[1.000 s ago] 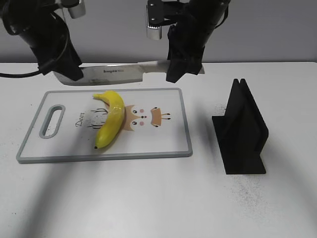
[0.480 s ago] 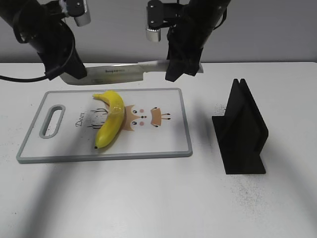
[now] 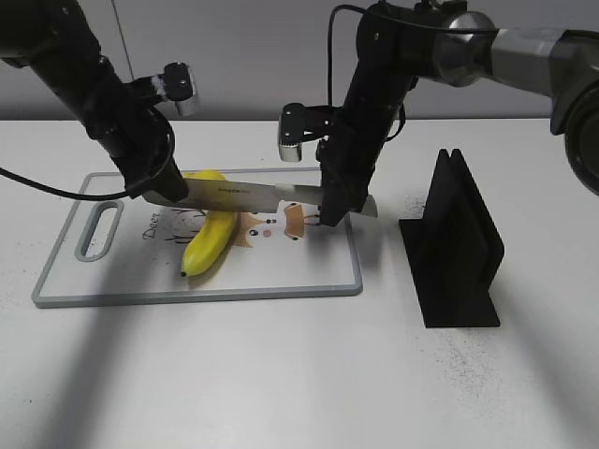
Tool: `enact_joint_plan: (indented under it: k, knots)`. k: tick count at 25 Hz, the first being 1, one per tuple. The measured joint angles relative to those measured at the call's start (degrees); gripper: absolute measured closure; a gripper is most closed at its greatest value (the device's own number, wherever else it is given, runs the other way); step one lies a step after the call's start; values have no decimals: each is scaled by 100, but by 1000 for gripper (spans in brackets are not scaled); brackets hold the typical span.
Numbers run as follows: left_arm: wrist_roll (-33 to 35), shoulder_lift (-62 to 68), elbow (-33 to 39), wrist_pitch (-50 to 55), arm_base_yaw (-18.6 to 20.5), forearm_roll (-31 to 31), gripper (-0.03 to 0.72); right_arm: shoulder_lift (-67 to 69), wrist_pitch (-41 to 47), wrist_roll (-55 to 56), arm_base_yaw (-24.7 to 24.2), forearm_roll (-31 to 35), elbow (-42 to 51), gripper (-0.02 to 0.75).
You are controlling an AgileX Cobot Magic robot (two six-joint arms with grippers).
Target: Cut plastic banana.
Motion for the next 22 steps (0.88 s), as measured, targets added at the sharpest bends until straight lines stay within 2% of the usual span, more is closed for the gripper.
enact_joint_plan:
  k: [7,13,22]
  knots:
    - [4,-103,-15,26,-6,4,677,43,120,12,-11,-43,-212,578]
    - [-78,-363,110,-10,-17,390,680,-68,173,237,57,-19,-398,577]
    - [-96,-1503,140,246,-17,558,683,-996,203,370,108,-30,-398,575]
